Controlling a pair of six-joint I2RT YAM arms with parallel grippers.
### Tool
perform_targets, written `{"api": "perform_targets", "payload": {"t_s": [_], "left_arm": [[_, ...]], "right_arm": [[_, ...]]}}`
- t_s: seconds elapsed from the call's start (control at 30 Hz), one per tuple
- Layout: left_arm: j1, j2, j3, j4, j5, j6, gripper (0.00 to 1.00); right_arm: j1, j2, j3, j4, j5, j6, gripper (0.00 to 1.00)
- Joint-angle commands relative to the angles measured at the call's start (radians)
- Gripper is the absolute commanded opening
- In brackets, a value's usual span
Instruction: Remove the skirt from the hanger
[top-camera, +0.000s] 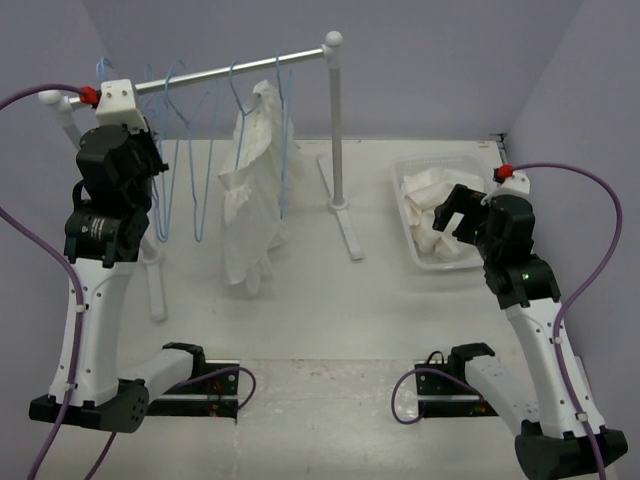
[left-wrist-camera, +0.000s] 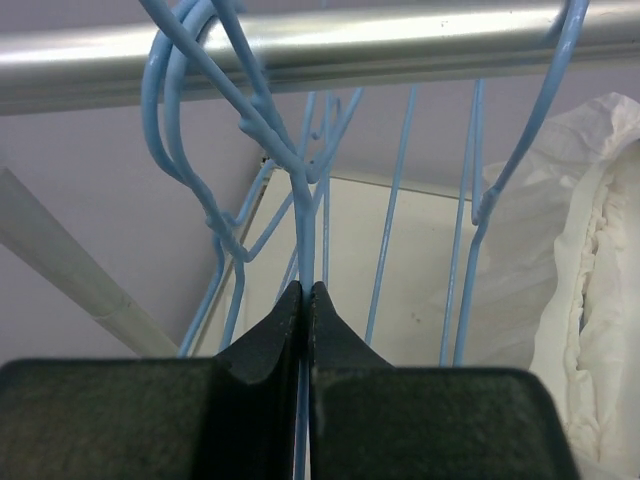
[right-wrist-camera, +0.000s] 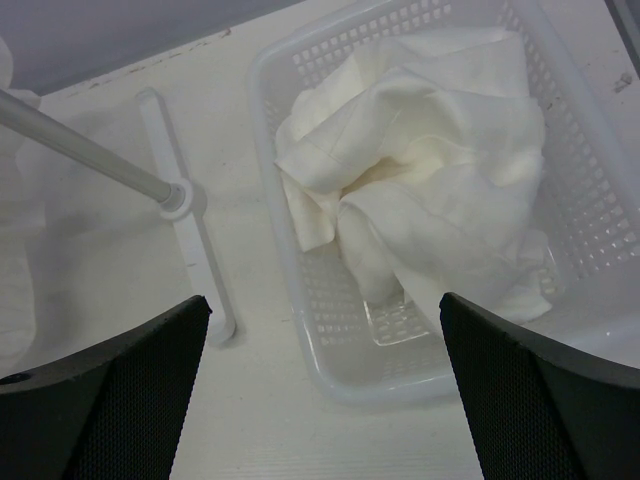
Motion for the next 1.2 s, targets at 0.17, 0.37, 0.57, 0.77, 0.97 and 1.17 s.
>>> {"api": "perform_targets", "payload": {"t_s": [0.17,0.37,0.57,0.77,0.97,1.17], "left_arm": [[0.001,-0.022,-0.003,0.046,0.054,0.085,0.0],[0.001,0.026,-0.018,0.022,0.04,0.073,0.0],[0.001,0.009,-0.064,0.01,0.069,0.041,0.0],[0.001,-0.037,-0.066,-0.018,0.086,0.007,0.32],[0.001,-0.055,-0.032,-0.027,0.106,-0.005,0.2],[0.001,-0.061,0.014,-0.067,0.147,-0.031,0.57]], "right_arm": [[0.004,-0.003,0.012,0.005,0.021,-0.015,0.99],[0.004,-0.003,0.013,-0.001,0.019,-0.015,0.99],[0.004,-0.009,0.012,-0.003,0.013,-0.014,0.99],[0.004,-0.009,0.012,0.0,0.001,-0.015,0.99],[0.004,-0.009,0.012,0.006,-0.03,-0.019,0.99],[0.004,-0.008,0.015,0.002,-0.03,-0.017,0.99]]}}
